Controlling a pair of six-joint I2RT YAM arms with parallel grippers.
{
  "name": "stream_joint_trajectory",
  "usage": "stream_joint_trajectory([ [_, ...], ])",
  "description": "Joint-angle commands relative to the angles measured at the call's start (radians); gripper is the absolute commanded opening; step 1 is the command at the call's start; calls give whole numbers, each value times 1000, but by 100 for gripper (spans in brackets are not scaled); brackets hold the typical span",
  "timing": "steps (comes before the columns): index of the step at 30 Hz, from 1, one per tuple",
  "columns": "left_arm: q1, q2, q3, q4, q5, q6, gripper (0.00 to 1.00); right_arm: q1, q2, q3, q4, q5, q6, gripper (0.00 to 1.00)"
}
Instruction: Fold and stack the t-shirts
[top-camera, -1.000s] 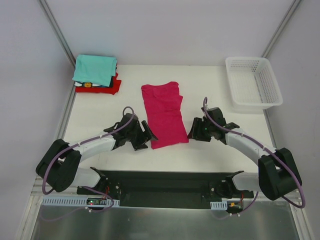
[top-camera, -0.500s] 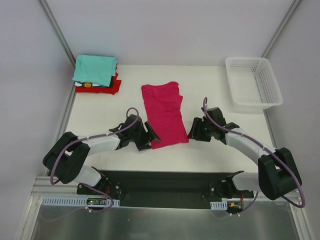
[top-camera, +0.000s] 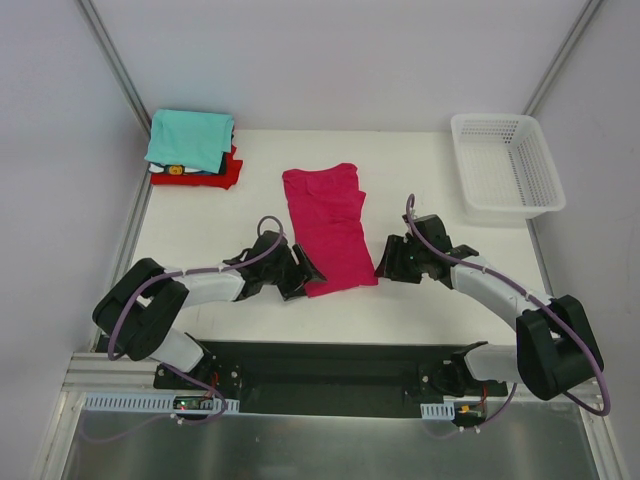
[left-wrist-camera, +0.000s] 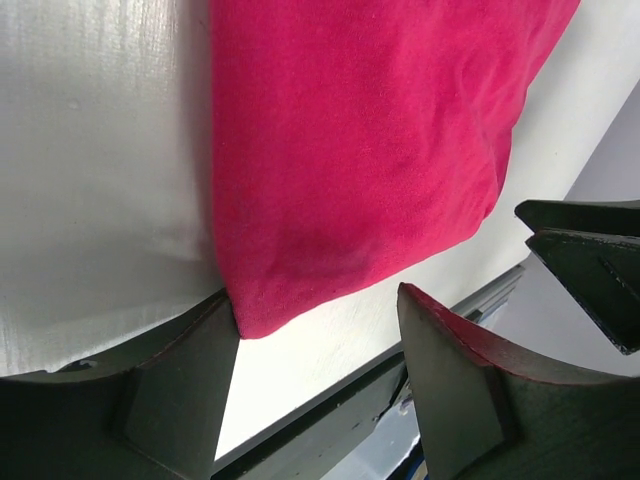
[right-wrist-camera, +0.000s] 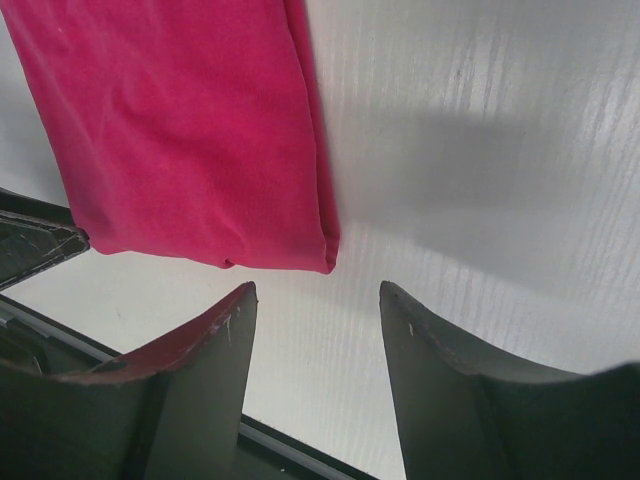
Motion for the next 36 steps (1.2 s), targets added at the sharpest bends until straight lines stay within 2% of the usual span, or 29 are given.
stream_joint_trajectory([
  [1, -10, 3, -31, -13, -16, 3, 63, 6, 4, 11, 14, -6, 6, 56],
  [4, -10, -8, -41, -33, -10, 6, 61, 6, 10, 11, 17, -9, 7, 56],
  [6, -10, -18, -50, -47, -11, 9, 54, 5, 12, 11, 20, -9, 9, 56],
  [7, -10, -20, -51, -50, -13, 14, 43, 5, 13, 11, 24, -11, 10, 56],
  [9, -12, -22, -54, -56, -14, 17, 30, 6, 15, 13, 25, -9, 12, 56],
  [11, -12, -14, -54, -57, -10, 15, 8, 5, 21, 17, 27, -11, 13, 56],
  [13, -13, -9, -54, -57, -5, 12, 0, 6, 25, 20, 28, -16, 13, 56],
  [21, -15, 6, -36, -65, 7, 23, 0, 6, 59, 26, 56, -49, 23, 56],
  [30, -15, -2, -31, -85, 9, 28, 0, 8, 150, 8, 188, -121, 67, 54],
  [36, -13, -11, -27, -97, 2, 32, 0, 6, 151, 2, 194, -124, 73, 54],
])
